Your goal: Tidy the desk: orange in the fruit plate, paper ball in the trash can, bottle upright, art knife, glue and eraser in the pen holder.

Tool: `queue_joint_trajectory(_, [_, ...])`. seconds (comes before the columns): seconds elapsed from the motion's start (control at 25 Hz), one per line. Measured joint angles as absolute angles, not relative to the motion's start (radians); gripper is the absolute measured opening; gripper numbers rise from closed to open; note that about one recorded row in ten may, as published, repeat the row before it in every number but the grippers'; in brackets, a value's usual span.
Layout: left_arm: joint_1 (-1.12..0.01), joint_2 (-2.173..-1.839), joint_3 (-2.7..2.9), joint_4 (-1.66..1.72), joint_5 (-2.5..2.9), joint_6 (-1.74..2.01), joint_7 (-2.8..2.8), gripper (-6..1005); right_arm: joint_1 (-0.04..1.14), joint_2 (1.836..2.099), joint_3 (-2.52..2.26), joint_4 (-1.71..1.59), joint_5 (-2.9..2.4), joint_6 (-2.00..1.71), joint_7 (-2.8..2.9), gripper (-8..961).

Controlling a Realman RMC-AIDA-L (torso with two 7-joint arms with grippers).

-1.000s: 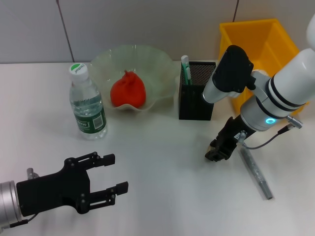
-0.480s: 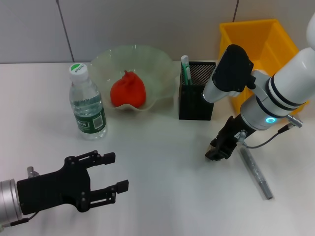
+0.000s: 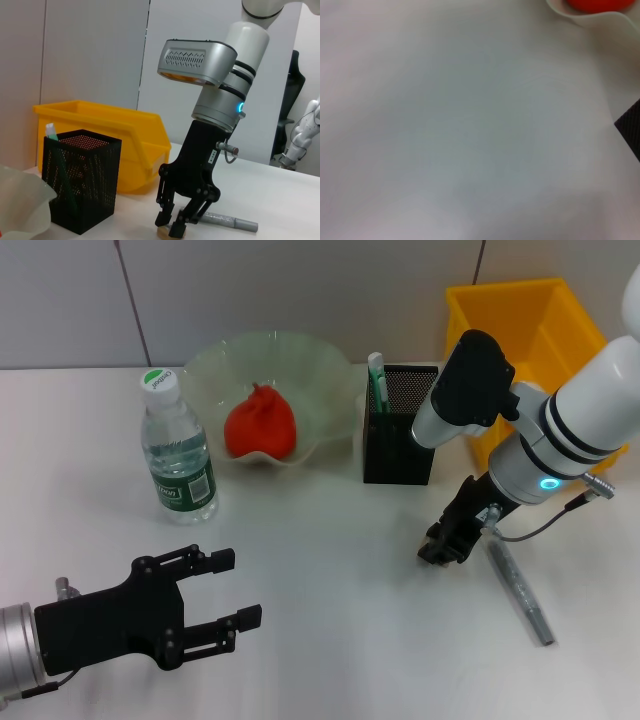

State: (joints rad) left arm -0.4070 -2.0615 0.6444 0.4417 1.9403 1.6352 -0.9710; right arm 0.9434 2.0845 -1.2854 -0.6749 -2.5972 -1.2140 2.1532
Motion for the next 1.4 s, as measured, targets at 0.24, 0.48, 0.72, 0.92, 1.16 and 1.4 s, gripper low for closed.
queue_joint_trajectory(0.24, [-0.406,-2.060,0.644,0.442,1.940,1.635,-0.971,752,0.943,2.084,-1.285,-0.675,-2.597,-1.216,2.155,252])
queue_joint_trajectory(0.48, [-0.405,-2.060,0.644,0.442,1.940,1.635,-0.971,752,0.943,2.085,-1.285,-0.676,-2.597,-1.219,2.156,253])
queue_joint_trajectory(0.72, [-0.405,-2.060,0.646,0.442,1.940,1.635,-0.968,752,0.942,2.085,-1.285,-0.679,-2.597,-1.224,2.158,254])
queue_joint_trajectory(0.92, [-0.403,-2.061,0.648,0.442,1.941,1.635,-0.966,752,0.942,2.085,-1.285,-0.683,-2.596,-1.231,2.159,255])
queue_joint_trajectory(1.16, [-0.400,-2.062,0.649,0.442,1.943,1.635,-0.964,752,0.939,2.084,-1.277,-0.751,-2.591,-1.290,2.172,255])
queue_joint_trajectory(1.4, [-0.400,-2.062,0.651,0.442,1.943,1.635,-0.964,752,0.922,2.083,-1.275,-0.891,-2.593,-1.382,2.212,256])
